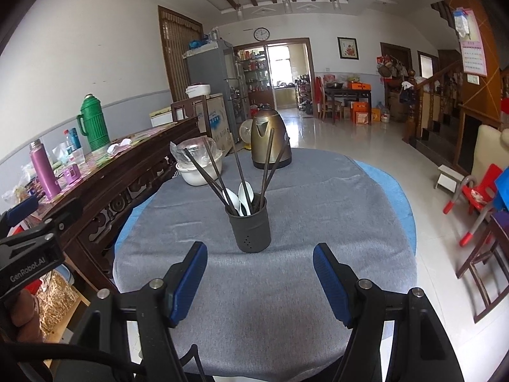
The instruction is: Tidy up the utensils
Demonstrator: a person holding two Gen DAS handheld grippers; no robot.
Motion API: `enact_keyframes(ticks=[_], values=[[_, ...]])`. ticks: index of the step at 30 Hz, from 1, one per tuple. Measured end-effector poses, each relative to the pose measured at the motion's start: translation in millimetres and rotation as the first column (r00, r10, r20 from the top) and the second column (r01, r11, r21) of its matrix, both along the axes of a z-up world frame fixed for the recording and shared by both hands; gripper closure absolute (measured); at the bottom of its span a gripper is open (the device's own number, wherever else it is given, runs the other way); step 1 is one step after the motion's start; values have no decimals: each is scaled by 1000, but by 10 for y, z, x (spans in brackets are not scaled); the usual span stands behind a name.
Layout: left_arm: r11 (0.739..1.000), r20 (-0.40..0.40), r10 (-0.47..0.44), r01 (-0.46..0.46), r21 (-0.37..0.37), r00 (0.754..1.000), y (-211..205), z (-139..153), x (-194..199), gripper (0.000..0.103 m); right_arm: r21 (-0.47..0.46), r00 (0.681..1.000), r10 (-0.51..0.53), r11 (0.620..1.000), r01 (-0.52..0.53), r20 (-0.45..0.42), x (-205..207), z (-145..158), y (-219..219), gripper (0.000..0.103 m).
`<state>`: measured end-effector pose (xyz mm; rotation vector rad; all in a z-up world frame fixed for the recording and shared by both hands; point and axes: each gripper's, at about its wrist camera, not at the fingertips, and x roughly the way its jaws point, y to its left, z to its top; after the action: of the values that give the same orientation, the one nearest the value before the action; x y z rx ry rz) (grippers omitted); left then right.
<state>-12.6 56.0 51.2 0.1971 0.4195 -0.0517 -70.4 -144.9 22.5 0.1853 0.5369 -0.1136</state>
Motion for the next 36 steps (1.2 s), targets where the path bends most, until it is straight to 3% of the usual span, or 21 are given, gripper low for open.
enact_keyframes(ticks=[36], values=[[1000,-27,10,-11,-19,1000,100,-75,38,4,-14,1000,6,1000,-6,2,-25,26,113,30]])
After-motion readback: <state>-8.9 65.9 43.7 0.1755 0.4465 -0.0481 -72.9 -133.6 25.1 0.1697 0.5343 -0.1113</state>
